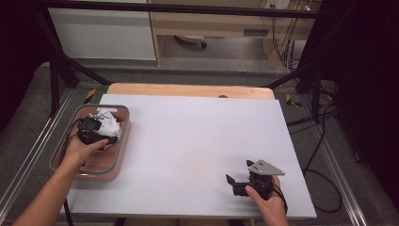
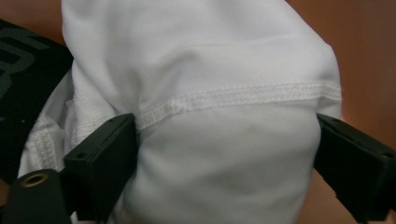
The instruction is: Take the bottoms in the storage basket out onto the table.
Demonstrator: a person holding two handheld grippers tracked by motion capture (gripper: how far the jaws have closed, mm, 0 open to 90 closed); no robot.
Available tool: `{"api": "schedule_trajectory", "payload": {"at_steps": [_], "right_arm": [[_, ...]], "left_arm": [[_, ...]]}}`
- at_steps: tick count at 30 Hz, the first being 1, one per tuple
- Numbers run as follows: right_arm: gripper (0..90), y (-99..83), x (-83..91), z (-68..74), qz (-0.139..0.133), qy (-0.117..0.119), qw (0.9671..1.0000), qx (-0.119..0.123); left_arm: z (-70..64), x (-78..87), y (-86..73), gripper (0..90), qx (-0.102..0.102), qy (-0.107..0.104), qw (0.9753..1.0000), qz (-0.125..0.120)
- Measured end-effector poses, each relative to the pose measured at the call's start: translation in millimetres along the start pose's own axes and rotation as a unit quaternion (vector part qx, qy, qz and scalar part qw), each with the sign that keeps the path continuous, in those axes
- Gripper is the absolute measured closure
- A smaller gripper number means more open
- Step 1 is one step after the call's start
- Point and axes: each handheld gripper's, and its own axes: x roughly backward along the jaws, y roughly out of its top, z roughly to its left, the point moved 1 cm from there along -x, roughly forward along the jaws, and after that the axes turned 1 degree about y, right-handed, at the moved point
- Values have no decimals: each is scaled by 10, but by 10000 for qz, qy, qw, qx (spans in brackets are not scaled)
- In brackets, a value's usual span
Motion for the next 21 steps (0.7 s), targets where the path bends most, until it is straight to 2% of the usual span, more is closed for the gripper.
{"api": "schedule_trajectory", "payload": {"at_steps": [1, 2, 3, 8, 9, 11, 12, 14, 15, 17, 18, 21], "right_arm": [[55, 0, 0, 0, 0, 0, 10000, 0], [55, 7, -5, 4, -13, -1, 10000, 12], [55, 7, -10, 8, -1, 6, 10000, 11], [56, -8, -21, 12, 39, 33, 10000, 71], [56, -11, -20, 8, 40, 27, 10000, 59], [56, -13, -15, 4, 44, 22, 10000, 42], [56, -13, -13, -1, 38, 4, 10000, 38], [56, -5, -1, -1, -5, -10, 10000, 8], [56, 0, 3, 4, -17, -1, 10000, -5], [57, 8, -1, 15, -18, 16, 10000, 8], [57, 12, -3, 20, -25, 9, 10000, 11], [57, 2, -15, 22, -9, 5, 10000, 33]], "left_arm": [[-1, -5, -1, 134, -23, 19, 10000, -3], [3, -8, 2, 211, -26, 39, 10000, -22], [-1, -5, 7, 248, -55, 79, 9999, -35], [-5, 21, 20, 461, -27, -13, 10000, 21], [-11, 38, 26, 493, 67, -41, 9999, 70], [-19, 50, 31, 520, 51, -43, 9999, 103], [-24, 64, 35, 548, 71, -85, 9999, 129], [-15, 107, 60, 597, 252, -300, 9992, 122], [-2, 137, 71, 610, 343, -434, 9984, 61], [34, 242, 87, 623, 499, -640, 9964, -250], [56, 315, 92, 624, 581, -672, 9951, -439], [94, 533, 81, 625, 546, -621, 9924, -911]]}}
